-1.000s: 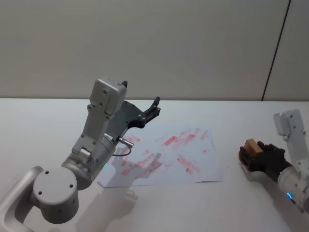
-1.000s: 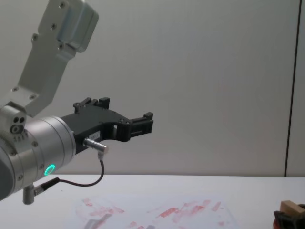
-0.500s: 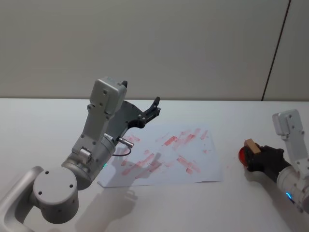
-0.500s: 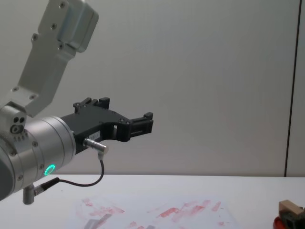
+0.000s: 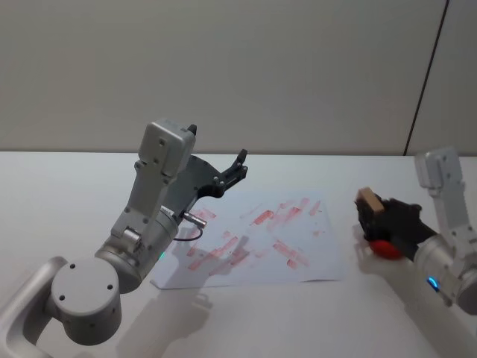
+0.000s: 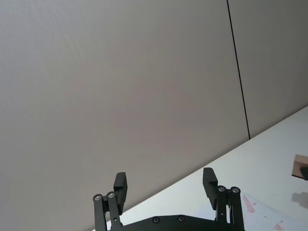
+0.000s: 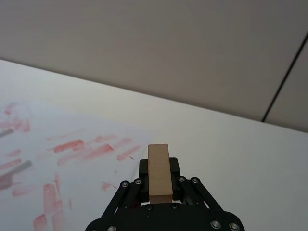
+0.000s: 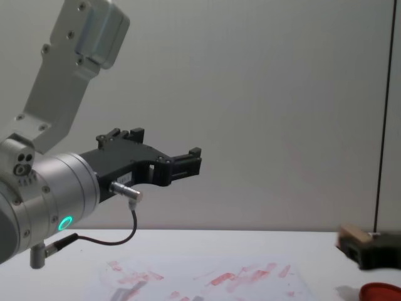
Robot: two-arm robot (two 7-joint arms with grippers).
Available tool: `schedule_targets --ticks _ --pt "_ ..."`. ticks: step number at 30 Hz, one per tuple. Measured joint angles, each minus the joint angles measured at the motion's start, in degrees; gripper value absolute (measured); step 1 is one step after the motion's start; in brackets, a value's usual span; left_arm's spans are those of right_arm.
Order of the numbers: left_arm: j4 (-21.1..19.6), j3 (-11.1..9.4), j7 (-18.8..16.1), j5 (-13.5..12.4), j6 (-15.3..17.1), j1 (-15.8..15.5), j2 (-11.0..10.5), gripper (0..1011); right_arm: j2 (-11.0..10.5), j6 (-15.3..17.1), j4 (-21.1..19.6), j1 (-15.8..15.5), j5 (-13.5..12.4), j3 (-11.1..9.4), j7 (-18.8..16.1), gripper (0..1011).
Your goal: Use the one hand to pick up the stamp and affix it onto the A4 paper.
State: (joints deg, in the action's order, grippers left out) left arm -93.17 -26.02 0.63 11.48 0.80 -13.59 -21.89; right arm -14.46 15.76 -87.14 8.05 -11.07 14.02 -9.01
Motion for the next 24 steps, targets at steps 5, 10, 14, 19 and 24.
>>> schedule_targets --ticks 5,10,14,19,24 --pt "0.0 0.0 0.0 0.0 0.0 0.0 0.0 1002 0.9 -0.8 -0.64 0.94 -0.65 0.56 -1.95 221" --pt "0.0 0.0 0.0 0.0 0.0 0.0 0.0 1003 2.32 -0.9 -0.82 2.27 -0.95 1.6 -4.44 221" --pt "0.0 0.0 0.0 0.0 0.0 0.0 0.0 1002 3.34 -0.06 -0.29 3.24 -0.54 2.48 -6.2 221" --pt "0.0 0.0 0.0 0.0 0.0 0.0 0.0 1003 4.2 1.27 0.69 4.02 0.8 3.39 -7.35 221" --pt "0.0 0.0 0.0 0.0 0.0 0.0 0.0 1003 4.95 2.73 2.58 4.6 2.95 4.44 -7.76 220"
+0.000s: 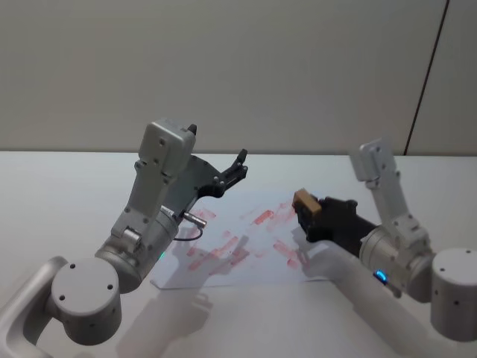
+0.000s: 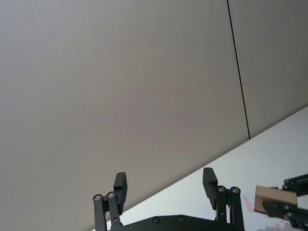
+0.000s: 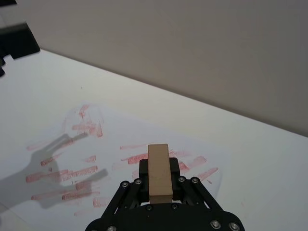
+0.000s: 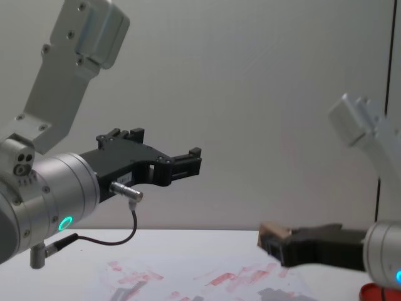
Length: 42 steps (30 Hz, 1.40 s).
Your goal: Use the one hand to pick up the stamp and affix it onto the A4 paper.
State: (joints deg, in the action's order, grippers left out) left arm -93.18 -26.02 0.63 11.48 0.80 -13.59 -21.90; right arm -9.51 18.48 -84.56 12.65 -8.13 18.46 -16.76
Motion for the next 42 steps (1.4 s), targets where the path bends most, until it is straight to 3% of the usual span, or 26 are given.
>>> schedule_targets --ticks 9,19,34,42 --pt "0.0 0.0 0.0 0.0 0.0 0.0 0.0 1002 1.16 1.6 3.59 0.73 2.81 1.38 0.39 221" --pt "0.0 0.0 -0.01 0.0 0.0 0.0 0.0 1002 2.19 2.57 6.82 1.29 4.02 2.3 1.27 221" --pt "0.0 0.0 -0.01 0.0 0.0 0.0 0.01 1003 2.81 2.62 8.88 1.53 3.45 2.52 2.92 221" --pt "0.0 0.0 -0.01 0.0 0.0 0.0 0.0 1002 2.98 1.47 8.76 1.5 1.45 1.98 4.1 220"
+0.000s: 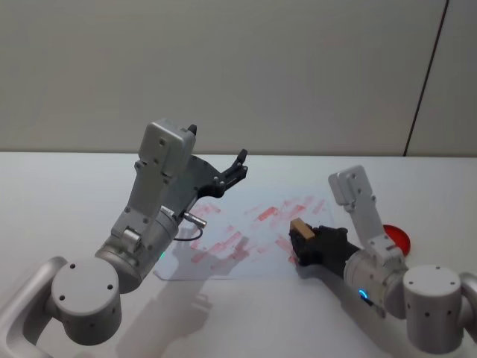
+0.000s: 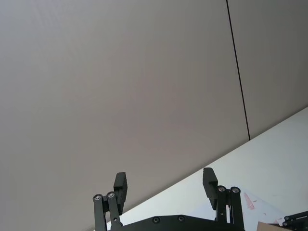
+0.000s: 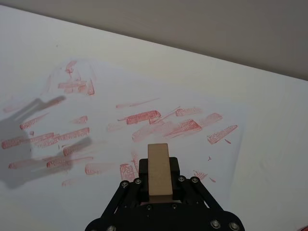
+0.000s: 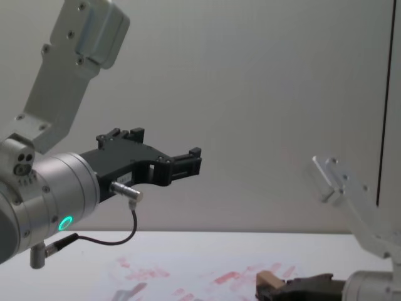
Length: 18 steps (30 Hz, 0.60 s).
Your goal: Use the one hand to pick up the stamp and affix it onto the A4 paper.
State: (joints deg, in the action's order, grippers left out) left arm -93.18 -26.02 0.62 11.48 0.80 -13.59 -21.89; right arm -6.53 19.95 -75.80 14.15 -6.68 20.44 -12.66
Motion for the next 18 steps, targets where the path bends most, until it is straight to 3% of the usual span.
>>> schedule_targets --ticks 12,18 --pt "0.0 0.0 0.0 0.0 0.0 0.0 0.0 1003 -0.35 -0.58 -7.03 0.55 -5.98 -2.05 1.26 220" --pt "0.0 0.0 0.0 0.0 0.0 0.0 0.0 1003 -2.01 0.95 -12.49 0.14 -9.9 -4.28 2.63 221"
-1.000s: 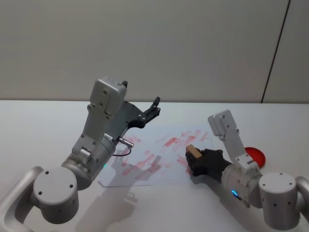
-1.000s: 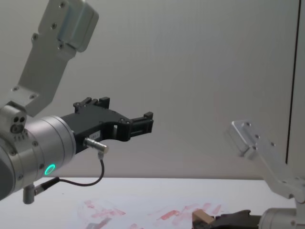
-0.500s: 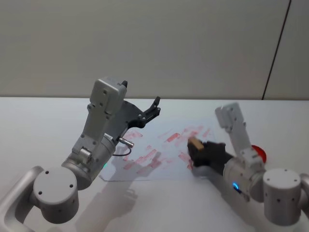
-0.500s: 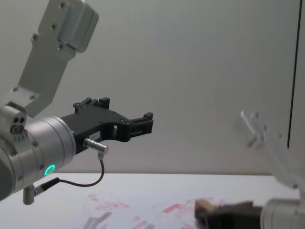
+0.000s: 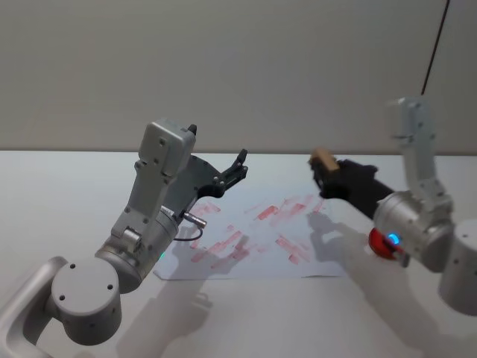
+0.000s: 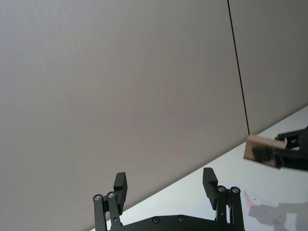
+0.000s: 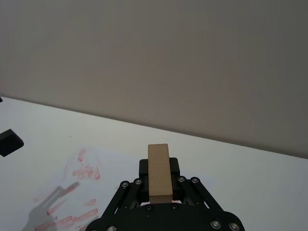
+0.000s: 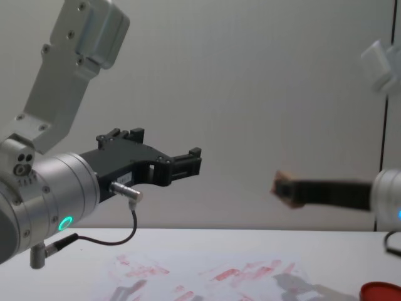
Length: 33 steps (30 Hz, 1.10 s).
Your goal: Use the one hand to pick up the stamp and affix it onto the A4 paper.
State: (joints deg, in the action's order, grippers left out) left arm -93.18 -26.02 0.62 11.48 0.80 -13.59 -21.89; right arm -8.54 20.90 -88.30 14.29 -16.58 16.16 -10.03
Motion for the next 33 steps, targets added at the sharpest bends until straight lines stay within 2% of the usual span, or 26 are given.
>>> schedule_targets --ticks 6,14,23,33 --pt "0.0 0.0 0.0 0.0 0.0 0.0 0.0 1002 -2.66 1.86 -4.28 -1.91 -2.7 -2.33 1.79 221" --pt "0.0 0.0 0.0 0.0 0.0 0.0 0.0 1002 -5.72 3.67 -6.92 -4.78 -3.74 -4.26 3.24 220" --pt "0.0 0.0 0.0 0.0 0.0 0.0 0.0 1002 -8.22 5.01 -7.84 -6.93 -3.1 -5.43 3.56 221" --pt "0.0 0.0 0.0 0.0 0.0 0.0 0.0 1002 -8.94 5.33 -6.18 -6.89 -0.93 -5.51 2.63 221"
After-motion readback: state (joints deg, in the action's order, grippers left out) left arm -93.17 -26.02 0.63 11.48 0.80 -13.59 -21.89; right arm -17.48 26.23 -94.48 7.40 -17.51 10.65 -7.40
